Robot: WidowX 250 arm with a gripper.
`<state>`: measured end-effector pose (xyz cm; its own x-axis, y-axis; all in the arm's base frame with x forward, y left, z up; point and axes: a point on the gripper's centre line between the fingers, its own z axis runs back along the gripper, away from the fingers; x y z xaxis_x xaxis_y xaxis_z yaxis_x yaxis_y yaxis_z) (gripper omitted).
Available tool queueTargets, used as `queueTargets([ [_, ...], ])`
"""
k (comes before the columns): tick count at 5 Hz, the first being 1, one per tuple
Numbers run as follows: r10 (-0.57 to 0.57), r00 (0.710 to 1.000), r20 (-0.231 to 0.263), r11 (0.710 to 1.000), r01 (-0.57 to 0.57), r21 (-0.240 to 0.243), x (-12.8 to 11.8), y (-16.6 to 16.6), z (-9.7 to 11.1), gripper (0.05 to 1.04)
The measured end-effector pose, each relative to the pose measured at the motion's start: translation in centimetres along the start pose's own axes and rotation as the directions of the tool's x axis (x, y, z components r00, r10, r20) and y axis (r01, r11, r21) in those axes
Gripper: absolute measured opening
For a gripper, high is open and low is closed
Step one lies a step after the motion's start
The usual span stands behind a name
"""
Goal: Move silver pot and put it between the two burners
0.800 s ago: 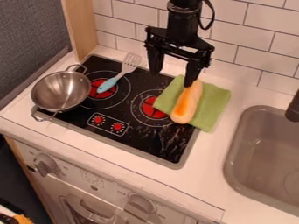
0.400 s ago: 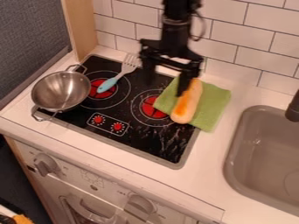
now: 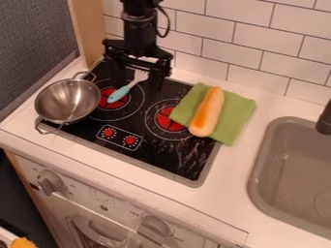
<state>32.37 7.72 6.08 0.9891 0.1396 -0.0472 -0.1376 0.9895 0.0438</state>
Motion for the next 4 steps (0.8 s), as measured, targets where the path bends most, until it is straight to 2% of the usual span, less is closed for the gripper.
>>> queueTargets([
  [1,0.041,0.999,-0.002,0.999,-0.041,0.004,-0.3,2.4,-0.3,1.0],
  [3,0.048,0.999,0.006,0.999,-0.048,0.023,-0.4,3.4,-0.4,1.0],
  [4,0.034,0.999,-0.015,0.998,-0.033,0.054,-0.4,3.9,-1.1,1.0],
])
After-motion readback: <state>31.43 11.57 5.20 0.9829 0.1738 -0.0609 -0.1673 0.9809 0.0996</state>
